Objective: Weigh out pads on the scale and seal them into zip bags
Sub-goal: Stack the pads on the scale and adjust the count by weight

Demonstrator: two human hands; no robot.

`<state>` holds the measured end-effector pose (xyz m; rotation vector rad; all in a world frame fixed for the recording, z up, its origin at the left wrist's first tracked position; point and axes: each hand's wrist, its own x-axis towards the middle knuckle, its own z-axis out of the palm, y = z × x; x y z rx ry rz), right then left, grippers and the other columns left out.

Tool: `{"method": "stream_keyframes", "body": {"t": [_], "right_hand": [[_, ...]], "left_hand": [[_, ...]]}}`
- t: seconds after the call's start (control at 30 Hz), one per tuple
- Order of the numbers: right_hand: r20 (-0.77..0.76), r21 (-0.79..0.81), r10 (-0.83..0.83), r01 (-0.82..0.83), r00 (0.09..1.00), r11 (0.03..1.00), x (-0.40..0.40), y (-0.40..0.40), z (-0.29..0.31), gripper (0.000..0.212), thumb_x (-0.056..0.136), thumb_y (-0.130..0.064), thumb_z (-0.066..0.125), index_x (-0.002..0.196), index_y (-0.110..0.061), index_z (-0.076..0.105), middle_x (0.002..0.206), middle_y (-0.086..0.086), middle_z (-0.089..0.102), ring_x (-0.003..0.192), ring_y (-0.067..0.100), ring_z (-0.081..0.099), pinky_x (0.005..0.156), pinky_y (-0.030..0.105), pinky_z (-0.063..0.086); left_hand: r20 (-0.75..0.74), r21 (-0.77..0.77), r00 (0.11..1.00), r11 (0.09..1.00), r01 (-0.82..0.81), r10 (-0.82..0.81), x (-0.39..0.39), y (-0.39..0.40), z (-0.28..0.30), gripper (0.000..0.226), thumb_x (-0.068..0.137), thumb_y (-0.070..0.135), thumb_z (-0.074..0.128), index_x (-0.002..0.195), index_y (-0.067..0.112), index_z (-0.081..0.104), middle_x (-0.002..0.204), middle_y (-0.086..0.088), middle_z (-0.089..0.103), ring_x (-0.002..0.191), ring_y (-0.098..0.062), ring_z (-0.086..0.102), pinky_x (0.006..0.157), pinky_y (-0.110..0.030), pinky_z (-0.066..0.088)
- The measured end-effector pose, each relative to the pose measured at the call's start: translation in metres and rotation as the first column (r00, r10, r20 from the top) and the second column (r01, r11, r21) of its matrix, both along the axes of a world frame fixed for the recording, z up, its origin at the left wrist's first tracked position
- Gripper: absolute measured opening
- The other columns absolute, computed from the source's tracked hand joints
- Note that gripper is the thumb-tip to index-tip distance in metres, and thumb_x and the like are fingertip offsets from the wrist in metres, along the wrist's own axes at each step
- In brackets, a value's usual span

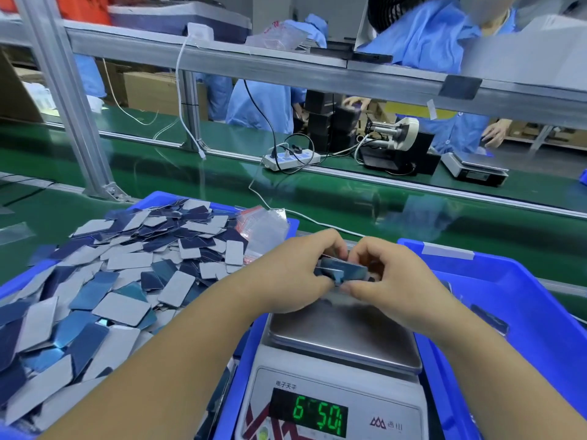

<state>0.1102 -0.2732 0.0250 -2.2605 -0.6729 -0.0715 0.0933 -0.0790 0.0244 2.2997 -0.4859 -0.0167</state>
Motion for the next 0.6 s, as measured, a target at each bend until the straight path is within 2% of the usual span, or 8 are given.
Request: {"method": "stream_keyframes", "body": {"t": [0.1, 0.23, 0.3, 0.47, 0.6], "right_hand": [[-0.034, -0.133, -0.002, -0.002, 0.999, 0.991, 0.0, 0.005, -0.008, 0.033, 0.069, -0.029, 0.086, 0.082, -0.031, 0.056, 0.066, -0.027, 0.058, 0.055, 0.001, 0.047, 0.054, 0.014, 0.039], [-0.09, -0.116, -0.003, -0.008, 0.996, 0.993, 0.003, -0.001, -0.007, 0.027, 0.074, -0.031, 0.084, 0.084, -0.033, 0.059, 0.056, -0.022, 0.058, 0.048, 0.001, 0.051, 0.05, 0.013, 0.041], [-0.064, -0.117, 0.003, -0.01, 0.998, 0.993, 0.003, -0.002, -0.006, 0.021, 0.079, -0.029, 0.081, 0.084, -0.034, 0.061, 0.056, -0.024, 0.056, 0.05, 0.001, 0.049, 0.052, 0.012, 0.039], [0.082, -0.112, 0.004, 0.005, 0.997, 0.994, 0.002, -0.002, -0.005, 0.023, 0.08, -0.02, 0.079, 0.081, -0.036, 0.062, 0.064, -0.03, 0.058, 0.057, 0.0, 0.048, 0.056, 0.01, 0.036], [0.047, -0.169, -0.028, 0.036, 0.998, 0.985, 0.005, -0.002, -0.008, 0.03, 0.074, -0.025, 0.081, 0.086, -0.043, 0.06, 0.083, -0.04, 0.06, 0.073, -0.009, 0.056, 0.063, 0.007, 0.04]], "left_hand": [[-0.07, 0.132, 0.998, 0.991, 0.01, -0.001, 0.002, -0.002, -0.008, 0.029, 0.089, 0.016, 0.061, 0.109, 0.034, 0.051, 0.109, 0.011, 0.063, 0.1, -0.013, 0.059, 0.092, -0.039, 0.049], [-0.104, 0.112, 0.995, 0.994, 0.013, -0.001, 0.001, -0.005, -0.01, 0.032, 0.087, 0.013, 0.057, 0.109, 0.036, 0.049, 0.108, 0.008, 0.062, 0.099, -0.015, 0.059, 0.09, -0.043, 0.05], [-0.112, 0.105, 0.994, 0.994, 0.015, -0.003, 0.001, -0.007, -0.01, 0.035, 0.087, 0.01, 0.053, 0.109, 0.037, 0.047, 0.109, 0.005, 0.061, 0.098, -0.019, 0.059, 0.089, -0.047, 0.05], [-0.096, 0.011, 0.995, 1.0, 0.004, -0.003, 0.0, -0.009, -0.012, 0.045, 0.087, 0.007, 0.049, 0.115, 0.041, 0.043, 0.111, 0.005, 0.061, 0.101, -0.022, 0.058, 0.091, -0.048, 0.049], [-0.08, 0.025, 0.997, 1.0, -0.011, 0.012, 0.002, -0.012, -0.017, 0.057, 0.085, 0.01, 0.054, 0.13, 0.042, 0.038, 0.123, 0.007, 0.052, 0.116, -0.016, 0.049, 0.104, -0.043, 0.043]]}}
